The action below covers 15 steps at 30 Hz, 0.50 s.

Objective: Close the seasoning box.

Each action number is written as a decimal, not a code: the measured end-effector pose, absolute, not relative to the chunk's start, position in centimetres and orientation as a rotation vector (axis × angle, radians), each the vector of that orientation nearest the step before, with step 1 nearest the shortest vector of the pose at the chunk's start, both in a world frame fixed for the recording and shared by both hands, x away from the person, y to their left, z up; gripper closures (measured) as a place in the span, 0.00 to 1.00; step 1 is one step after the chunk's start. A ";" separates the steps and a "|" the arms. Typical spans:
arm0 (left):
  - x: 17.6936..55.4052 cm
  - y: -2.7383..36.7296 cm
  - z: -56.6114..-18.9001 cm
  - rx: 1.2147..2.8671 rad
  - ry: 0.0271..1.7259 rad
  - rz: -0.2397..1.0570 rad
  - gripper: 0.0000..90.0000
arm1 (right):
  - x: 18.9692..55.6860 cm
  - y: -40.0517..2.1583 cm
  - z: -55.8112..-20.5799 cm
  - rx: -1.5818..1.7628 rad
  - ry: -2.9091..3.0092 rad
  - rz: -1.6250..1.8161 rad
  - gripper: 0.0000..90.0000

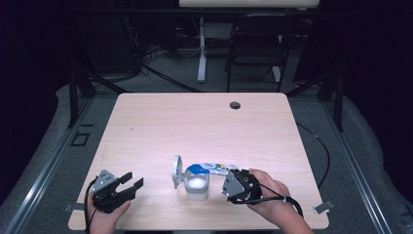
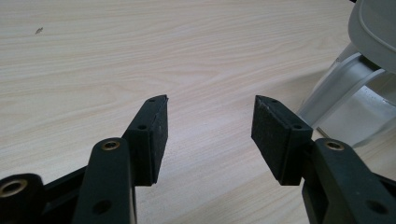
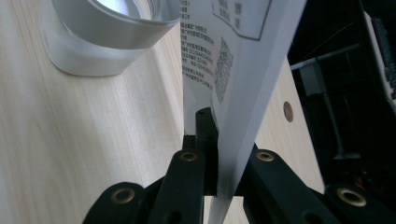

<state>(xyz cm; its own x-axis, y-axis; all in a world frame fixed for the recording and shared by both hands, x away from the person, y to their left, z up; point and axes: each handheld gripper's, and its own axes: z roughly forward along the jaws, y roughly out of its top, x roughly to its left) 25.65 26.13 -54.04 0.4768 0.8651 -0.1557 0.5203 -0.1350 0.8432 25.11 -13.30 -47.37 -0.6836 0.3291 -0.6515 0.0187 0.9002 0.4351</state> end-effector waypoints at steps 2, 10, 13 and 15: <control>25.6 26.2 -54.0 1.801 1.173 0.465 0.52 | 25.2 -13.5 -47.5 0.278 2.287 0.552 0.97; 25.6 26.1 -54.0 1.804 1.174 0.466 0.52 | 25.4 -14.2 -48.1 0.413 2.308 0.713 0.97; 25.6 26.2 -54.0 1.800 1.171 0.467 0.52 | 25.7 -14.4 -48.6 0.474 2.300 0.772 0.97; 25.6 26.2 -54.0 1.804 1.175 0.465 0.52 | 25.8 -14.6 -48.7 0.499 2.294 0.784 0.97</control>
<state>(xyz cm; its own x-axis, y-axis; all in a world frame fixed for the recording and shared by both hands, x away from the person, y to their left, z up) 25.62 26.24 -53.96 0.4765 0.8653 -0.1556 0.5245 -0.1377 0.8402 25.80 -14.61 -48.74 -0.7131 0.5296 -0.4594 0.1378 0.7483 0.6489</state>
